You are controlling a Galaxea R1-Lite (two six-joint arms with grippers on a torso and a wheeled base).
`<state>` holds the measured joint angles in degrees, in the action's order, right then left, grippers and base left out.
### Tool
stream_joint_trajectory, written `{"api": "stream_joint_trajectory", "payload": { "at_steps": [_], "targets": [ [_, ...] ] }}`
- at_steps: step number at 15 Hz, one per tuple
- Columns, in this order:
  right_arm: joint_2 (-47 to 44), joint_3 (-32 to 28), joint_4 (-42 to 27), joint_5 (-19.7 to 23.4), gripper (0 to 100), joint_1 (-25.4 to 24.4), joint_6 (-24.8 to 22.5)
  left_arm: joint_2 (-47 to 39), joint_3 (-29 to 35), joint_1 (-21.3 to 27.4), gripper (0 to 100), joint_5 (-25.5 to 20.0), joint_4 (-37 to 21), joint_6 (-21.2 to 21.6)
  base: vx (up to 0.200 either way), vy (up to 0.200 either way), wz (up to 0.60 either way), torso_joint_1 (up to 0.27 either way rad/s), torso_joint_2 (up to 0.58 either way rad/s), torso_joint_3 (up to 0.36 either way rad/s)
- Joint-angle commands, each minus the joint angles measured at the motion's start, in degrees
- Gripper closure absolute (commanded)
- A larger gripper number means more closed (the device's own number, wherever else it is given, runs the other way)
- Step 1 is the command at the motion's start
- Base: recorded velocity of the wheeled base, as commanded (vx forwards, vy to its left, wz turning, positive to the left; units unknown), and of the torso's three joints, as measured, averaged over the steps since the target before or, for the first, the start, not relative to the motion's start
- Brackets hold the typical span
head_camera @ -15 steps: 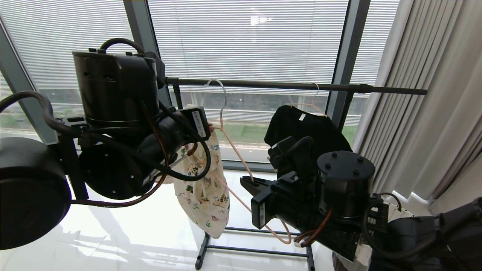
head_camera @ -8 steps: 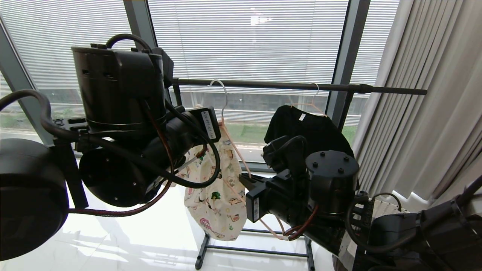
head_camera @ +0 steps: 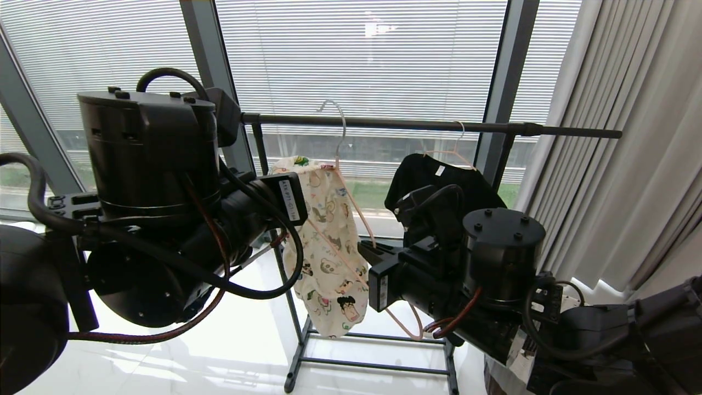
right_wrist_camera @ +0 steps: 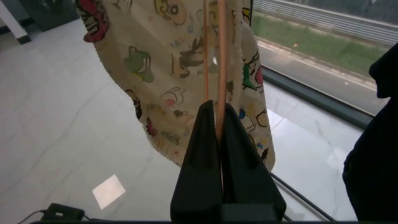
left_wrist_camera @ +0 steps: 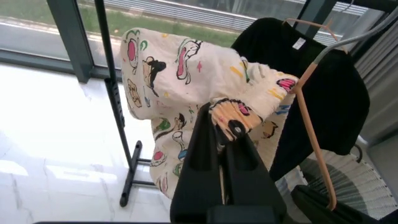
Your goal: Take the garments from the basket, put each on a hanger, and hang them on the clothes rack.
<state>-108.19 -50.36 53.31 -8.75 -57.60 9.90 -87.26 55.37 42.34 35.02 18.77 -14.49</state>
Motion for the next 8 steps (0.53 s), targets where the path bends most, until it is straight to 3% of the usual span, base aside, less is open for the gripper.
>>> {"api": "stream_joint_trajectory", "payload": {
  "at_steps": [1,8],
  "targets": [
    [1.1,0.1,0.0,0.1,100,-0.3,-0.1,0.3,0.6,-0.2,0,0.0,0.0,0.1,0.000,0.000,0.00,0.000,0.00,0.000],
    [4.7,2.8,0.0,0.1,100,-0.6,-1.0,1.2,0.0,-7.8,0,-0.1,0.0,4.5,0.000,0.000,0.00,0.000,0.00,0.000]
  ]
}}
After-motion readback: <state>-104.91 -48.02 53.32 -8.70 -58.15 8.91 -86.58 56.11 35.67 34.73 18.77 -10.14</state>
